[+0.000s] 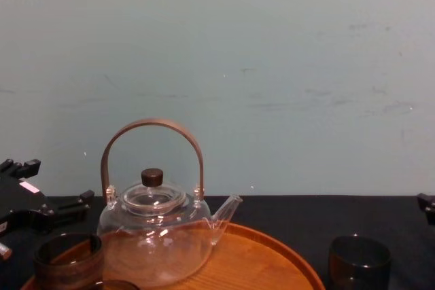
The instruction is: Pick up the glass from the table and place it on the tray.
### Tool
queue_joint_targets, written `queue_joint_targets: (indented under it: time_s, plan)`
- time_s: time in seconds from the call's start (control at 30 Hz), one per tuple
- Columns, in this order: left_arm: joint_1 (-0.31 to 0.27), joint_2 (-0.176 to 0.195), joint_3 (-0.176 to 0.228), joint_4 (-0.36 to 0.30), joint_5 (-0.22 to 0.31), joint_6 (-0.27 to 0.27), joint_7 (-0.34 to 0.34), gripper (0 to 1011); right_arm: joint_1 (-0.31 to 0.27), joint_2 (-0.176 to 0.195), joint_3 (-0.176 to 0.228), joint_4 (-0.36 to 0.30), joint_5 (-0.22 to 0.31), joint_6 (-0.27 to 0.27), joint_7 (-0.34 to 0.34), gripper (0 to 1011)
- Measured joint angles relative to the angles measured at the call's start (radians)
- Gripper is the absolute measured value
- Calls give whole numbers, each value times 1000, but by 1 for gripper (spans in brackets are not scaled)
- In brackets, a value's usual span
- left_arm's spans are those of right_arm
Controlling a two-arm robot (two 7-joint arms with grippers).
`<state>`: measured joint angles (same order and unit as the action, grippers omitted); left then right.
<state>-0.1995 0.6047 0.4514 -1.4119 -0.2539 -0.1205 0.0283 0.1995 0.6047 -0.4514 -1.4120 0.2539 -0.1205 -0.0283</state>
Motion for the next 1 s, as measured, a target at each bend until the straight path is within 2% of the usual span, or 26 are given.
queue_joint_targets:
  time_s: [1.0]
  plan:
    - [0, 0, 0, 0, 0, 0, 0, 1001, 0, 0, 0, 0, 0, 0, 0, 1002]
